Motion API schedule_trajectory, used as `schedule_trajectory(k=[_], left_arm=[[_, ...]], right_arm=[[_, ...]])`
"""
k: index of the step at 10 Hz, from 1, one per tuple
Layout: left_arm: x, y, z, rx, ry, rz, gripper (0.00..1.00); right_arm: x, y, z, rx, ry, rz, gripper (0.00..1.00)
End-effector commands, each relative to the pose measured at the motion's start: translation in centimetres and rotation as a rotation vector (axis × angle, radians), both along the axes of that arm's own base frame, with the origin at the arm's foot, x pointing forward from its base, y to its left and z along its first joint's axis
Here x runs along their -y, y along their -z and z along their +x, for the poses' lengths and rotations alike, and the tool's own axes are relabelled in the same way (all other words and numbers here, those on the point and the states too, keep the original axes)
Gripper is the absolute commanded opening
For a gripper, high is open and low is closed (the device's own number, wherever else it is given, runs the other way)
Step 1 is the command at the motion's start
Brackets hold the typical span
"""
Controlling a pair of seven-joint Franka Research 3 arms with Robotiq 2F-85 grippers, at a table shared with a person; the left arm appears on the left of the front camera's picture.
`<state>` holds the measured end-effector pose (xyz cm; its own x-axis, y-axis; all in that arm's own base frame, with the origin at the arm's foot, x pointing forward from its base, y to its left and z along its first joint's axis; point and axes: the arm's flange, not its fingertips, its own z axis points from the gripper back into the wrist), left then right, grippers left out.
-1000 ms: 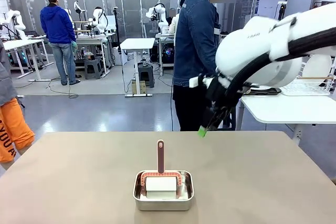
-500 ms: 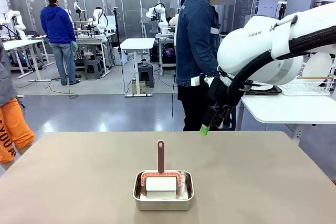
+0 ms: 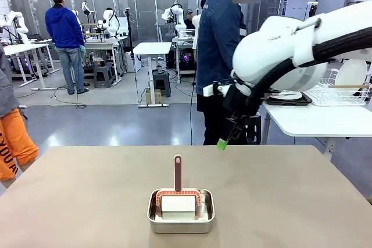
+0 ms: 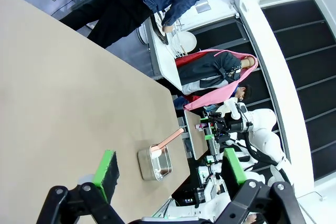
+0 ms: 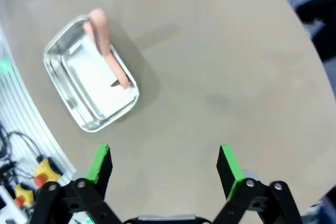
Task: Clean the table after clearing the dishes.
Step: When the right (or left) Handle tray is removed, use the right hand (or left hand) to clean the right (or left) side of the table with the Lint Roller.
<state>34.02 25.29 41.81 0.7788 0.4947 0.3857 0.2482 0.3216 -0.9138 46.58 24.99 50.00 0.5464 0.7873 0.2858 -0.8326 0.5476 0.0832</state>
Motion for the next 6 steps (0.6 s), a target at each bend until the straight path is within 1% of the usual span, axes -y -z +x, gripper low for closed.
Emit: schedule_trajectory(k=[1, 2, 4, 5, 6], left_arm=[[-0.1, -0.1, -0.4, 0.008, 0.012, -0.002, 1.00], [-0.1, -0.1, -0.4, 0.008, 0.012, -0.002, 1.00], [-0.1, -0.1, -0.4, 0.008, 0.012, -0.002, 1.00], [-0.1, -0.1, -0.4, 0.008, 0.012, -0.002, 1.00], [-0.1, -0.1, -0.4, 0.008, 0.012, -0.002, 1.00]], right_arm=[[-3.7, -0.3, 1.9, 0.003, -0.204, -0.053, 1.00], [-5.6, -0.7, 2.4, 0.008, -0.288, -0.057, 1.00], [-9.6, -0.4, 3.2, -0.009, -0.399, -0.104, 1.00], [-11.4, 0.0, 3.6, -0.004, -0.439, -0.111, 1.00], [-12.8, 0.4, 3.8, -0.022, -0.478, -0.114, 1.00]])
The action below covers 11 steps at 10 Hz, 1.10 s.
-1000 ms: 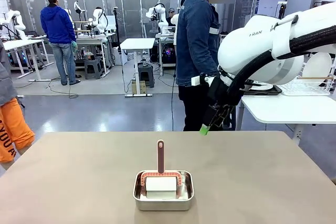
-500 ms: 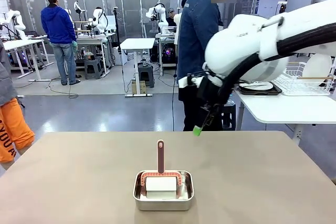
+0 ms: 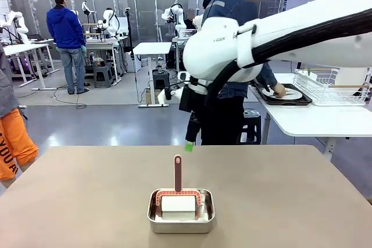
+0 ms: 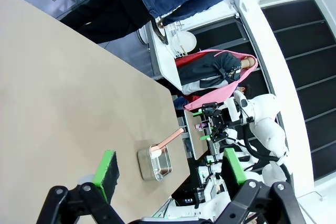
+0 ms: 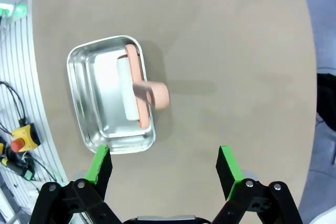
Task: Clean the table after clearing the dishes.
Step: When the right (or left) Handle tray is removed, use the right hand (or left hand) to clean the right (or left) side of the table with the Lint Roller.
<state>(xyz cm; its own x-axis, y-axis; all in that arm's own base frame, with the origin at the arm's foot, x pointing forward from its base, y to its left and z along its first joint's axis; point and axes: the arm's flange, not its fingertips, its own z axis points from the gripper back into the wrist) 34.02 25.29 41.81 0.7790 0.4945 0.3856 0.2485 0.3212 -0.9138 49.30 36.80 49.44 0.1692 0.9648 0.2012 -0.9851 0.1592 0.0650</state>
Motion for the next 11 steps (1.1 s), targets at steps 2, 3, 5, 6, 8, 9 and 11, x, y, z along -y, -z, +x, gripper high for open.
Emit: schedule_trajectory(k=[2, 3, 5, 6, 8, 9, 11], left_arm=[[-0.1, -0.1, -0.4, 0.008, 0.011, -0.001, 1.00], [-0.1, -0.1, -0.4, 0.008, 0.011, -0.001, 1.00], [-0.1, -0.1, -0.4, 0.008, 0.011, -0.001, 1.00], [-0.1, -0.1, -0.4, 0.008, 0.011, -0.001, 1.00], [-0.1, -0.1, -0.4, 0.008, 0.011, -0.001, 1.00], [-0.1, -0.1, -0.4, 0.008, 0.011, -0.001, 1.00], [-0.1, -0.1, -0.4, 0.008, 0.011, -0.001, 1.00]], right_arm=[[-3.4, 1.3, 1.3, -0.057, -0.110, -0.067, 1.00], [-4.2, 2.0, 1.4, -0.076, -0.135, -0.087, 1.00], [-5.5, 3.6, 1.6, -0.138, -0.189, -0.120, 1.00], [-5.9, 4.2, 1.6, -0.158, -0.218, -0.150, 1.00], [-6.5, 5.2, 1.7, -0.183, -0.240, -0.147, 1.00], [-6.7, 5.9, 1.8, -0.205, -0.242, -0.150, 1.00], [-7.2, 7.4, 1.8, -0.244, -0.256, -0.161, 1.00]])
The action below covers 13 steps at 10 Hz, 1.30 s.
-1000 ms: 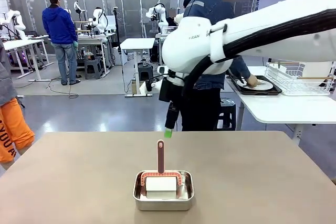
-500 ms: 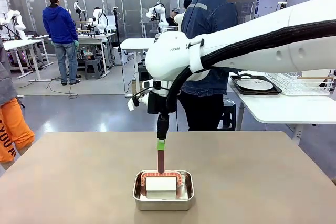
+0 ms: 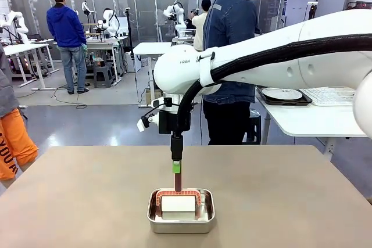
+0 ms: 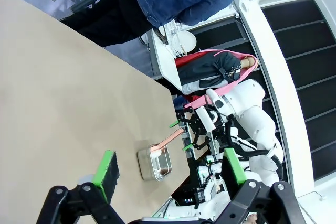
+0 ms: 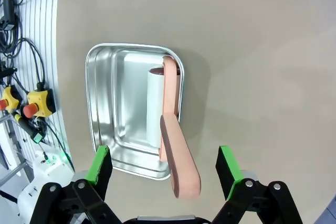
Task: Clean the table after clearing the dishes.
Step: When the right (or left) Handle tray is removed, use the right hand (or left hand) to clean the right (or left) side of the table with the Lint Roller.
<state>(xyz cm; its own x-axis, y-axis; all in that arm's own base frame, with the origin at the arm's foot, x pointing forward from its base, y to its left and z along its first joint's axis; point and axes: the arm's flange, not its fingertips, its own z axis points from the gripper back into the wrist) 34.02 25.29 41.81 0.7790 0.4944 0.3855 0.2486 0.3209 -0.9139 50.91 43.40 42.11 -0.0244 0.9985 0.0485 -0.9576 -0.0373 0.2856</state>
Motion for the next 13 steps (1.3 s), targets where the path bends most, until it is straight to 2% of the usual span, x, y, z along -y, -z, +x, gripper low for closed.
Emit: schedule_trajectory(k=[1, 4, 5, 6, 8, 10, 11, 12, 13], left_arm=[[-0.13, -0.07, -0.38, 0.007, 0.011, -0.001, 1.00], [-0.13, -0.07, -0.38, 0.007, 0.011, -0.001, 1.00], [-0.13, -0.07, -0.38, 0.007, 0.011, -0.001, 1.00], [-0.13, -0.07, -0.38, 0.007, 0.011, -0.001, 1.00], [-0.13, -0.07, -0.38, 0.007, 0.011, -0.001, 1.00], [-0.13, -0.07, -0.38, 0.007, 0.011, -0.001, 1.00], [-0.13, -0.07, -0.38, 0.007, 0.011, -0.001, 1.00], [-0.13, -0.07, -0.38, 0.007, 0.011, -0.001, 1.00], [-0.13, -0.07, -0.38, 0.007, 0.011, -0.001, 1.00]], right_arm=[[-0.54, 0.52, 0.29, -0.023, -0.033, -0.031, 1.00], [-0.28, 0.93, 0.30, -0.031, -0.041, -0.037, 1.00], [-0.23, 1.08, 0.34, -0.032, -0.043, -0.042, 0.80], [-0.15, 1.13, 0.34, -0.030, -0.046, -0.040, 0.43], [0.04, 1.19, 0.42, -0.034, -0.040, -0.043, 0.00], [0.21, 1.17, 0.41, -0.034, -0.037, -0.041, 0.00], [0.18, 1.17, 0.38, -0.034, -0.039, -0.042, 0.05], [0.20, 1.16, 0.40, -0.034, -0.038, -0.043, 0.00], [0.23, 1.15, 0.40, -0.035, -0.039, -0.042, 0.00]])
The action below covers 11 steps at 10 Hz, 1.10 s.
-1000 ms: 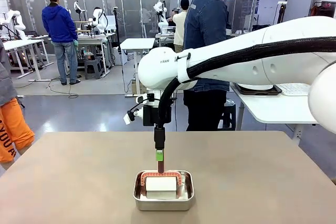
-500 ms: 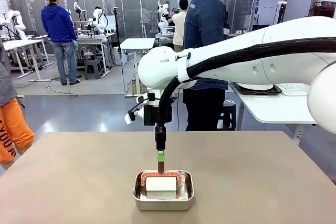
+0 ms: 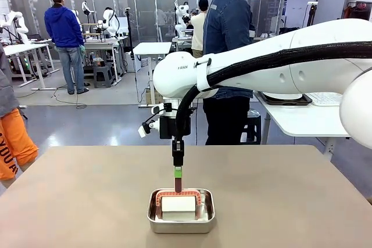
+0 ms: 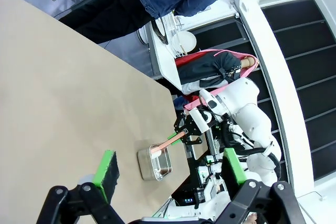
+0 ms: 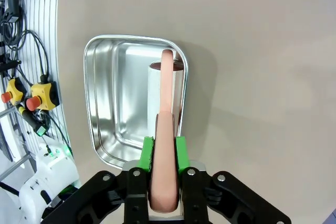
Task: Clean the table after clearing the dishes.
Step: When the right (or left) Handle tray is removed, use the right hand (or left hand) to clean the right (or left) side of the table with the Lint Roller.
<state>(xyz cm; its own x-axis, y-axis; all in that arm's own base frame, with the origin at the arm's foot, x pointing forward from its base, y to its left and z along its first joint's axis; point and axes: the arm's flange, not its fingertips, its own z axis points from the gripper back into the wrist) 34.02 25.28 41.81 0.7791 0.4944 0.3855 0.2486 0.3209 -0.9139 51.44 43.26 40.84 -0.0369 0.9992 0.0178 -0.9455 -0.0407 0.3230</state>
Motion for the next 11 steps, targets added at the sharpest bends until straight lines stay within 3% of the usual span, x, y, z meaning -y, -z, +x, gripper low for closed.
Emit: schedule_trajectory(k=[1, 3, 6, 9, 11], left_arm=[[-0.1, -0.1, -0.4, 0.007, 0.011, -0.001, 1.00], [-0.1, -0.1, -0.4, 0.007, 0.011, -0.001, 1.00], [-0.1, -0.1, -0.4, 0.007, 0.011, -0.001, 1.00], [-0.1, -0.1, -0.4, 0.007, 0.011, -0.001, 1.00], [-0.1, -0.1, -0.4, 0.007, 0.011, -0.001, 1.00]], right_arm=[[0.1, -0.2, -0.1, 0.004, -0.023, -0.010, 0.00], [0.8, -1.8, -1.0, 0.016, 0.004, 0.013, 0.00], [3.2, -8.3, -4.4, 0.051, 0.157, -0.031, 0.00], [11.6, -12.6, -6.2, 0.067, 0.640, 0.133, 0.00], [17.7, -12.0, -7.4, 0.059, 0.970, 0.237, 0.00]])
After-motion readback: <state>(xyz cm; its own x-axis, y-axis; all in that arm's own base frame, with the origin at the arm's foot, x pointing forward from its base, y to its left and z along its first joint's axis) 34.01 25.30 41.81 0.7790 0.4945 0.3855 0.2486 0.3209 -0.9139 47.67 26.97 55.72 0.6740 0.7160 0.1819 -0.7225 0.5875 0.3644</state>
